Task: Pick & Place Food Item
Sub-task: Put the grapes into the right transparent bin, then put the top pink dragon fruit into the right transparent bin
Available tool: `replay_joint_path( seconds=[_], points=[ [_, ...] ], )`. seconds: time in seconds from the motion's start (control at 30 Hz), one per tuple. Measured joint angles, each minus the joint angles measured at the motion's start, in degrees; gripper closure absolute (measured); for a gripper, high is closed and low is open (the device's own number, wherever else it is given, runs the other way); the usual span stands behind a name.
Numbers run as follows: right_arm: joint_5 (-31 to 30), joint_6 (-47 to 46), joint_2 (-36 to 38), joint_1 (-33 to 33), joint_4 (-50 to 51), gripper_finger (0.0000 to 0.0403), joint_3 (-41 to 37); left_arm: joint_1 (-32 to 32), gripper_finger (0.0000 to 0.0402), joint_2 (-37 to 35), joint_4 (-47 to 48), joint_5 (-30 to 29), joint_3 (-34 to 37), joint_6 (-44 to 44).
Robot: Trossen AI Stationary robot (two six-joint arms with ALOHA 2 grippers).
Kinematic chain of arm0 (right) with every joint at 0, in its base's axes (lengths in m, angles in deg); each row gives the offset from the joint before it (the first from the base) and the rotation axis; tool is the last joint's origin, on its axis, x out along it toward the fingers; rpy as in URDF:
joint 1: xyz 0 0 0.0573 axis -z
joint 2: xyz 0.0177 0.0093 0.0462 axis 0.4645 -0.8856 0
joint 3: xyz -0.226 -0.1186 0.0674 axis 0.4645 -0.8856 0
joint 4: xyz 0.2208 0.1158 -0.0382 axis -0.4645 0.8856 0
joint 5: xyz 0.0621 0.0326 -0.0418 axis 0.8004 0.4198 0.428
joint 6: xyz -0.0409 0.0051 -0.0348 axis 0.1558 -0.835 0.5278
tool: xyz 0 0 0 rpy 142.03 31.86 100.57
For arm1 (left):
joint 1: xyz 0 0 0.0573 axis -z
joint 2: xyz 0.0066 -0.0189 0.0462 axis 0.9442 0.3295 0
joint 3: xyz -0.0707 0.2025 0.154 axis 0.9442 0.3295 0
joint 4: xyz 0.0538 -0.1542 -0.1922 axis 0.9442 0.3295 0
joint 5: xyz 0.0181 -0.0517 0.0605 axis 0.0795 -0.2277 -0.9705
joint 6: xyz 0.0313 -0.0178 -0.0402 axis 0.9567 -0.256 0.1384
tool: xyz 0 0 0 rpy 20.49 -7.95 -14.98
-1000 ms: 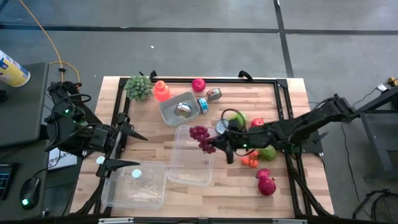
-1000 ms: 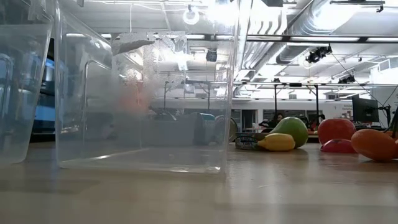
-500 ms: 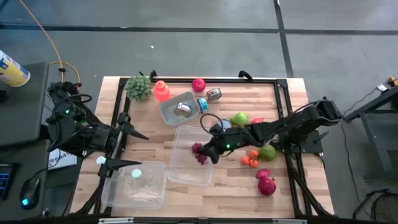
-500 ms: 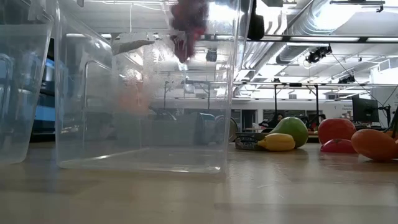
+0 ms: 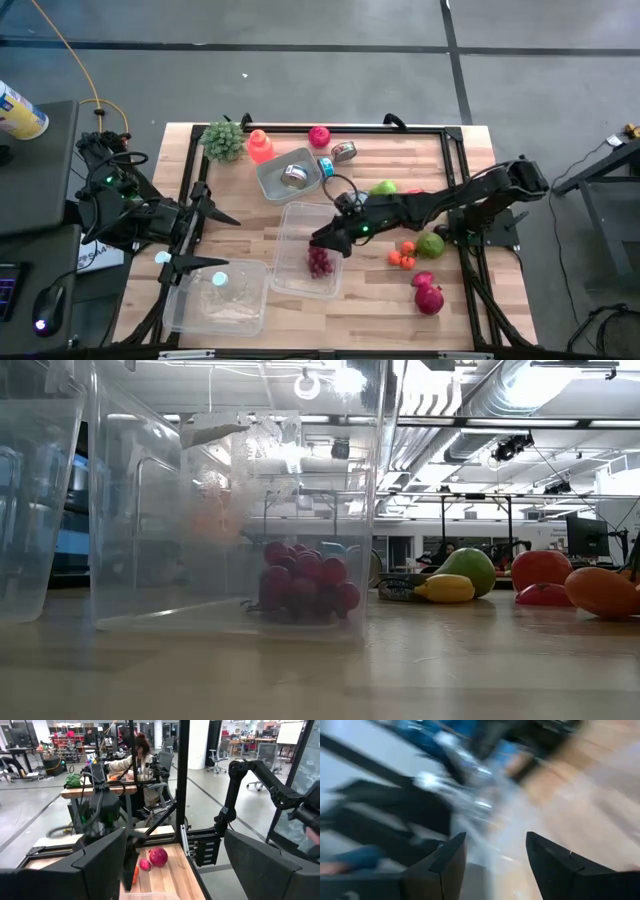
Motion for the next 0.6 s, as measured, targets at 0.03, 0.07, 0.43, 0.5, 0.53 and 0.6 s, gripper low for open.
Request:
replay_joint_path(
  seconds=[0.03, 0.07, 0.43, 0.5, 0.53, 0.6],
  points=[
    [1.9, 1.4, 0.3, 0.0, -3.8, 0.0209, 0.0, 0.0, 0.0074, 0.0, 0.0, 0.0, 0.0, 0.0],
    [3.9, 3.0, 0.6, 0.0, -8.1, 0.0210, 0.0, 0.0, 0.0074, 0.0, 0.0, 0.0, 0.0, -0.1],
    [7.6, 13.1, 7.1, -1.3, -18.3, 0.0237, 0.1, 0.0, 0.0074, 0.0, -0.1, 0.0, 0.0, -0.1],
    [6.6, 14.8, 7.9, -2.0, -17.2, 0.0242, 0.0, 0.0, 0.0074, 0.0, -0.1, 0.0, 0.0, -0.1],
    [6.3, 15.6, 8.1, -2.4, -17.2, 0.0245, 0.0, 0.0, 0.0074, 0.0, -0.1, 0.0, 0.0, -0.1],
    [5.3, 15.9, 8.6, -2.5, -17.1, 0.0252, 0.0, 0.0, 0.0074, 0.0, -0.2, 0.0, 0.0, -0.1]
  ],
)
